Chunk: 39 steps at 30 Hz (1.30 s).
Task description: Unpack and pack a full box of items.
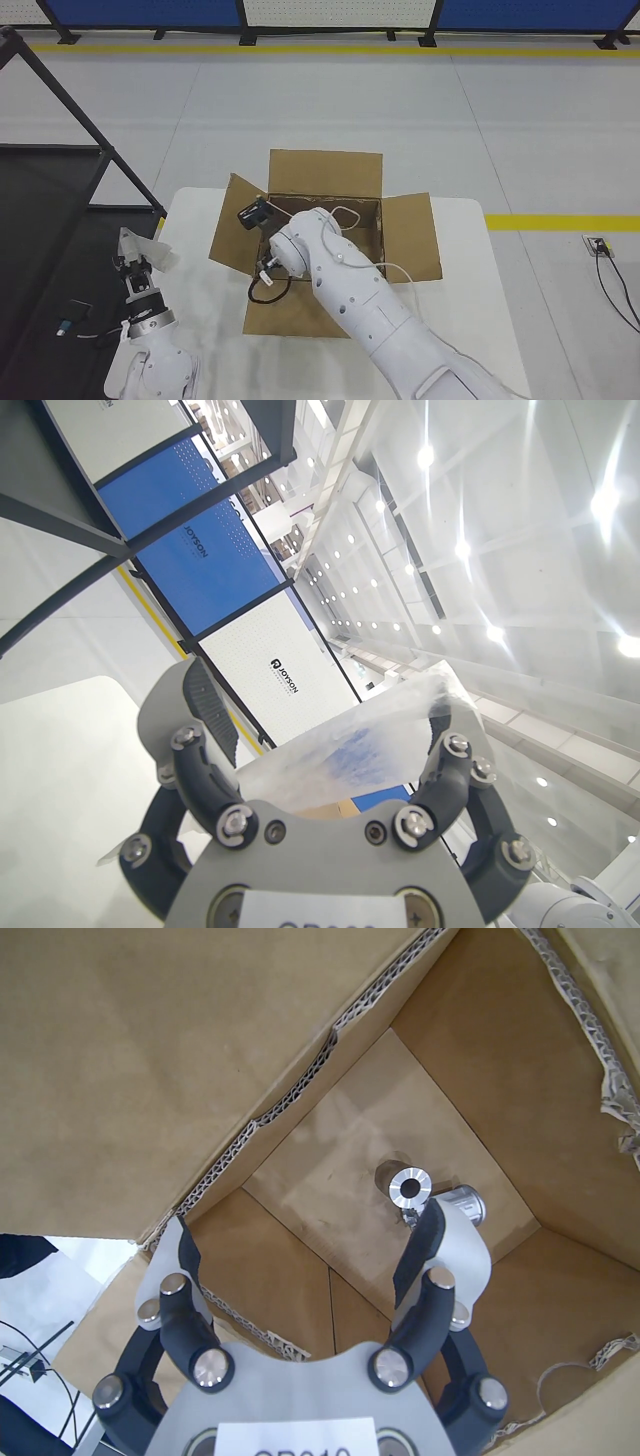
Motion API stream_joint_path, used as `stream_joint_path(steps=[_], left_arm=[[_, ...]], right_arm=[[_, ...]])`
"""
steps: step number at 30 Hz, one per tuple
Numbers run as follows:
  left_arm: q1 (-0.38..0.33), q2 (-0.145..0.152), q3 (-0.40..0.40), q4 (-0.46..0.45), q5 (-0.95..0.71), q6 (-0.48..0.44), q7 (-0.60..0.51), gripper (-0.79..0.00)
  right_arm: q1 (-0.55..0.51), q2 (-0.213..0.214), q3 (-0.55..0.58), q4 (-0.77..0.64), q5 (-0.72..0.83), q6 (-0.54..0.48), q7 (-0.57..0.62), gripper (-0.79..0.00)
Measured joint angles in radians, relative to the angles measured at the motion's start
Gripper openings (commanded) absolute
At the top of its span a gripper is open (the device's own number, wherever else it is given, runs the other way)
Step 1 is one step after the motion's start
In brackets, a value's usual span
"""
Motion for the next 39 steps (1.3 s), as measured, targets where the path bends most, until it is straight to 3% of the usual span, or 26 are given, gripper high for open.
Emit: stream_joint_path(steps=[12, 22, 26, 37, 39], left_arm=[[0.004, -0.001, -0.007, -0.003, -0.012, -0.006, 0.004, 0.000], [0.001, -0.003, 0.005, -0.004, 0.000, 0.005, 0.008, 0.000], [0.001, -0.005, 0.015, -0.005, 0.012, 0.014, 0.010, 0.000], [-0.012, -0.009, 0.044, 0.004, 0.040, 0.041, 0.013, 0.000], [-0.018, -0.010, 0.050, 0.006, 0.044, 0.044, 0.011, 0.000]], right_arm=[[0.033, 0.027, 0.045, 0.048, -0.106, 0.090, -0.042, 0.000], [0.051, 0.017, 0.033, 0.239, -0.119, 0.014, -0.133, 0.000], [0.060, 0.003, 0.032, 0.293, -0.091, 0.028, -0.175, 0.000], [0.057, 0.003, 0.032, 0.293, -0.089, 0.026, -0.179, 0.000], [0.041, 0.009, 0.033, 0.286, -0.086, -0.032, -0.192, 0.000]])
